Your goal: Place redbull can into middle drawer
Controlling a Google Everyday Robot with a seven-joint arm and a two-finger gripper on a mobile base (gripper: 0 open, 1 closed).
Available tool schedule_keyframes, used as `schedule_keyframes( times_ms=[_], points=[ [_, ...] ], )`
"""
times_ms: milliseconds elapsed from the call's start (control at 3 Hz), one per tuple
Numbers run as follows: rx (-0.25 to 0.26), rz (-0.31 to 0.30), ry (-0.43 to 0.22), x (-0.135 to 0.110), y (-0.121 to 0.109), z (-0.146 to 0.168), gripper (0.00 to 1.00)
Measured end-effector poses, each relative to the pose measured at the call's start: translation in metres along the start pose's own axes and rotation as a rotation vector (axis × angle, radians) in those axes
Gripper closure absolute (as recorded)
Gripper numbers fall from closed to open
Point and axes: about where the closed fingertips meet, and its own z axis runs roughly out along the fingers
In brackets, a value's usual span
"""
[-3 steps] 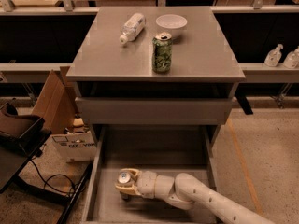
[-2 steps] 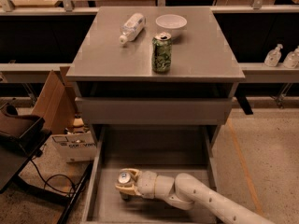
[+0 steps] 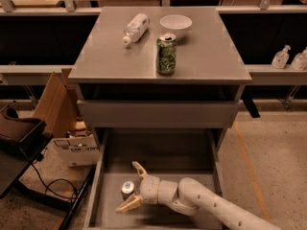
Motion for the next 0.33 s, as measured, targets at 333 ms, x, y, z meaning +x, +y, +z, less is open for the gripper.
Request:
schedule_keyframes(
  times_ms=[333],
  points=[
    [0.0, 0.0, 0.0, 0.0, 0.0, 0.0, 0.0]
  ],
)
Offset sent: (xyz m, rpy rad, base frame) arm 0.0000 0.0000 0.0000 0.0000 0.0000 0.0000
